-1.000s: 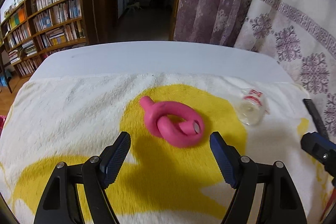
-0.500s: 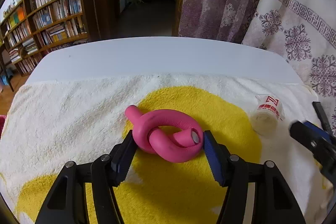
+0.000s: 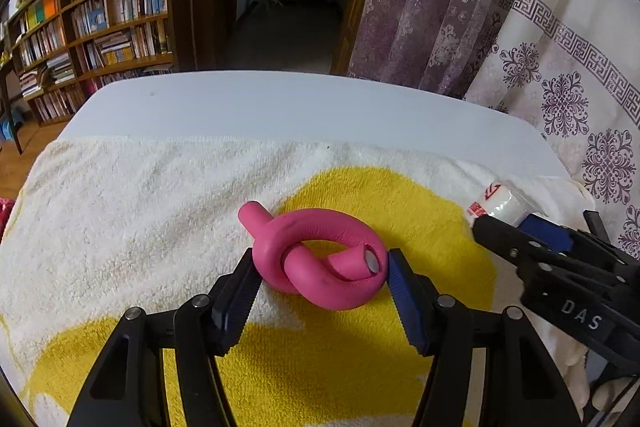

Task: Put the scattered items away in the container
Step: 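Grasp the small pink knot with the left tool while the right tool grasps the bagged tape roll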

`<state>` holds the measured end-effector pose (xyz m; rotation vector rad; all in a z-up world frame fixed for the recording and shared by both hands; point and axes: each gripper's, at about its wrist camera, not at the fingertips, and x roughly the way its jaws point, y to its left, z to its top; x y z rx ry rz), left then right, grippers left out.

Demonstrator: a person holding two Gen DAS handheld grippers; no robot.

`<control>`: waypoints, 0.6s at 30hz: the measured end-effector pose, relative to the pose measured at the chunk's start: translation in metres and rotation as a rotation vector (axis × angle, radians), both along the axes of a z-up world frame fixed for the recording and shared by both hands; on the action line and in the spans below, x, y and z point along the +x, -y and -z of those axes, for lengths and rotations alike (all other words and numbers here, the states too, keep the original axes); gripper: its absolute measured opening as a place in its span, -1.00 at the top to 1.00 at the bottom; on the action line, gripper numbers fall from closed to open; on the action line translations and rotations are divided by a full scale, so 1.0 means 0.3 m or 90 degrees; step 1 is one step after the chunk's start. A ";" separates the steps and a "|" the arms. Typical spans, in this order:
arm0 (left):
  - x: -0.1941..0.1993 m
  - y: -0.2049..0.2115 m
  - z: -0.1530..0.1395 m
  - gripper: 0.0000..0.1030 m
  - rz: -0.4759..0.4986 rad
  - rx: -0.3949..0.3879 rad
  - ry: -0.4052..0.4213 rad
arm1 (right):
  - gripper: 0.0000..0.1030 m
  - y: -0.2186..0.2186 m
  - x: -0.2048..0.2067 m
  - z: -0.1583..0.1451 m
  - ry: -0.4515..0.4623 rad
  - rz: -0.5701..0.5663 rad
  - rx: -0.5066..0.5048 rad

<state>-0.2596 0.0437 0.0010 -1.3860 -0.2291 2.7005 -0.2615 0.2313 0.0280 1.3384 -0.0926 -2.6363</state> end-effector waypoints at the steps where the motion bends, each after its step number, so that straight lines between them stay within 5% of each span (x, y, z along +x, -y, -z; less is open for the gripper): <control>1: 0.003 0.003 0.001 -0.25 -0.001 0.001 0.001 | -0.16 0.006 -0.005 0.009 0.004 -0.007 -0.003; 4: 0.006 0.007 0.001 -0.25 -0.006 0.004 0.000 | -0.08 0.012 -0.017 0.038 0.020 -0.015 -0.013; 6: 0.004 0.006 0.004 -0.25 -0.005 0.003 0.001 | 0.21 0.010 -0.016 0.049 0.014 -0.011 -0.001; 18: 0.031 0.004 0.002 -0.25 0.001 0.004 -0.002 | 0.25 -0.007 0.070 -0.043 -0.021 0.015 -0.002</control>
